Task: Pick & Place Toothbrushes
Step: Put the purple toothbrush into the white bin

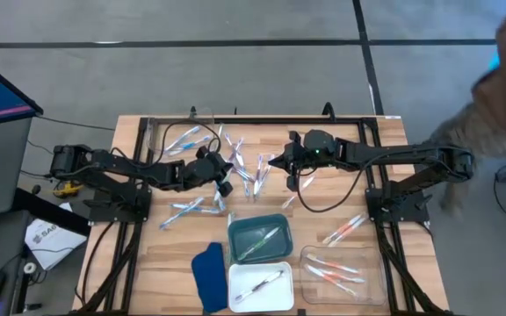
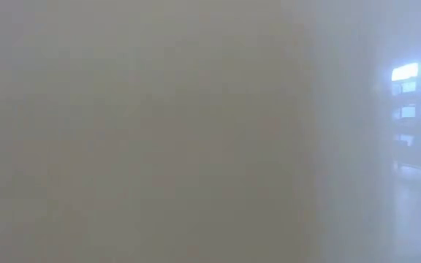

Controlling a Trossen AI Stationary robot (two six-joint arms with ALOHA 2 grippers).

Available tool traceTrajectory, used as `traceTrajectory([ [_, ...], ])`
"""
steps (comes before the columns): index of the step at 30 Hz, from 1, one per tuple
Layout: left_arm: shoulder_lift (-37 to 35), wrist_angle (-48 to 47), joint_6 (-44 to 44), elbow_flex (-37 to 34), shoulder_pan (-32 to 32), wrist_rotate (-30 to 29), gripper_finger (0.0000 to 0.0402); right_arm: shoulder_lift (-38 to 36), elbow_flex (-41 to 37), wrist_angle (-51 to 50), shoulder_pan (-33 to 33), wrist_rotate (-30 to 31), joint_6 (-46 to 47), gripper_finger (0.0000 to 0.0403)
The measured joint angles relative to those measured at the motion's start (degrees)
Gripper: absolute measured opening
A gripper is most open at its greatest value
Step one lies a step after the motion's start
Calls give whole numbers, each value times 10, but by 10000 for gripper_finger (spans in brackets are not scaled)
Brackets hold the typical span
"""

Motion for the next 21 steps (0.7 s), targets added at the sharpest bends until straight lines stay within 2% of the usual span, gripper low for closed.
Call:
traceTrajectory([
  [4,0,0,21,0,0,1,9,0,0,3,1,0,0,6],
  [6,0,0,48,0,6,19,9,0,0,3,0,0,0,6],
  [11,0,-1,88,0,62,114,9,0,0,14,-1,0,-2,6],
  [15,0,-6,46,0,117,218,8,0,0,44,0,0,4,6],
  [18,0,-12,36,0,130,278,7,16,1,89,0,0,41,6],
  [21,0,-14,50,0,123,297,7,48,-1,119,0,0,72,6],
])
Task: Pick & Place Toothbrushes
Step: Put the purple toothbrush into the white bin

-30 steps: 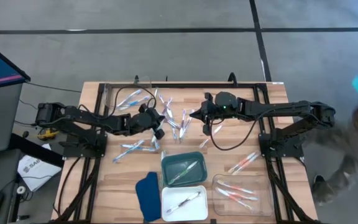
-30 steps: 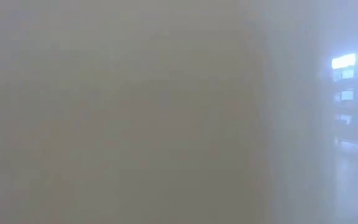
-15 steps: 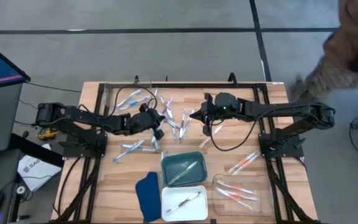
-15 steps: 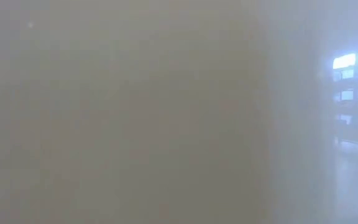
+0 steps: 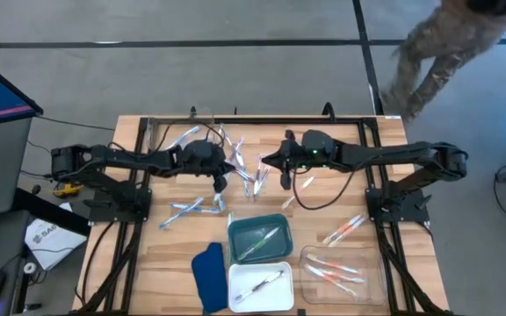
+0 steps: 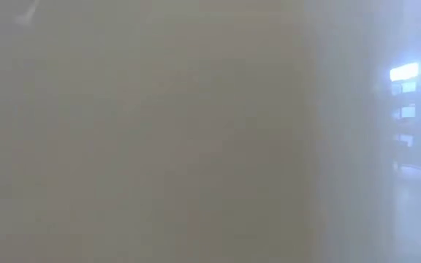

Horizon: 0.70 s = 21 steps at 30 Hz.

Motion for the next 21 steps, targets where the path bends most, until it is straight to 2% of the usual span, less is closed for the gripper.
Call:
traceTrajectory([
  [3,0,0,4,0,-10,-7,7,44,3,23,-6,0,22,6],
  [6,0,0,4,0,-20,-39,7,87,26,10,-17,0,24,6],
  [11,-4,23,1,-30,-21,-103,7,151,78,-53,-26,0,34,13],
  [15,-29,30,-11,-73,-7,-149,7,191,130,-111,-24,-1,35,45],
  [21,-148,29,-42,-141,13,-146,7,248,195,-171,-4,-2,17,108],
])
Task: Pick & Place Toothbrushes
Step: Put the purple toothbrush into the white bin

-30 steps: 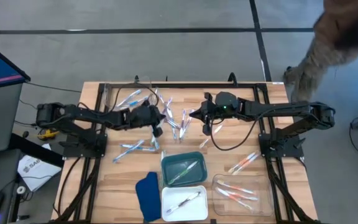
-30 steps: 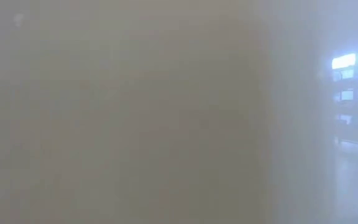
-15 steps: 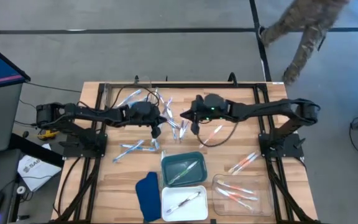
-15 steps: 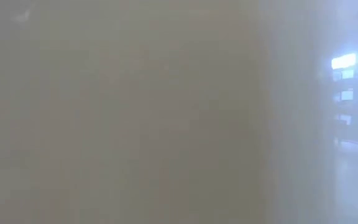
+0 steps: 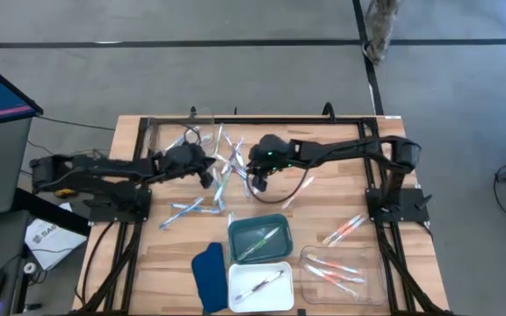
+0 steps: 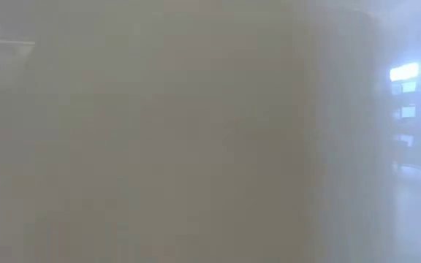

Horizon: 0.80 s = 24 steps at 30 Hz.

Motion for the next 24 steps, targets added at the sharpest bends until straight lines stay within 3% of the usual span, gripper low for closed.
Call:
traceTrajectory([
  [11,-202,5,-25,-72,-10,86,7,84,109,-64,32,-2,-123,159],
  [24,-225,10,-54,-98,-36,89,7,89,124,-39,-19,-11,22,129],
])
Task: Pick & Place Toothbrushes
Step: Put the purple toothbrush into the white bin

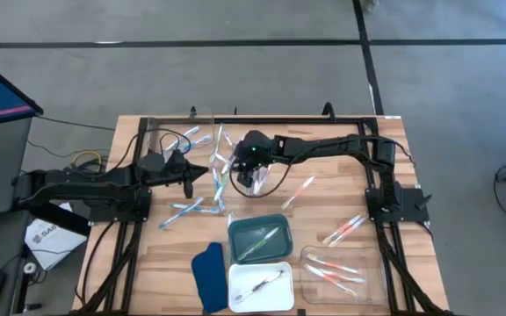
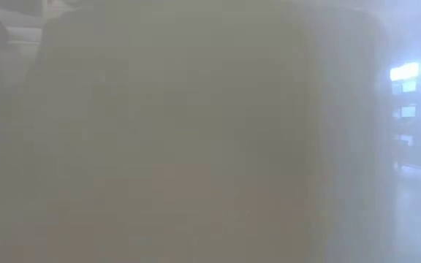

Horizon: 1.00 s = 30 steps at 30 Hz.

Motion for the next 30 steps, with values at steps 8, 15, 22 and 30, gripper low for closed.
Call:
traceTrajectory([
  [8,0,18,0,0,-15,-1,7,0,0,-1,-1,-2,35,130],
  [15,0,36,0,0,-29,-1,8,0,0,-28,-1,1,59,129],
  [22,0,45,0,0,-35,-1,8,0,0,-25,-1,-2,75,129],
  [30,0,48,2,0,-35,-1,8,0,0,-32,-1,28,133,129],
])
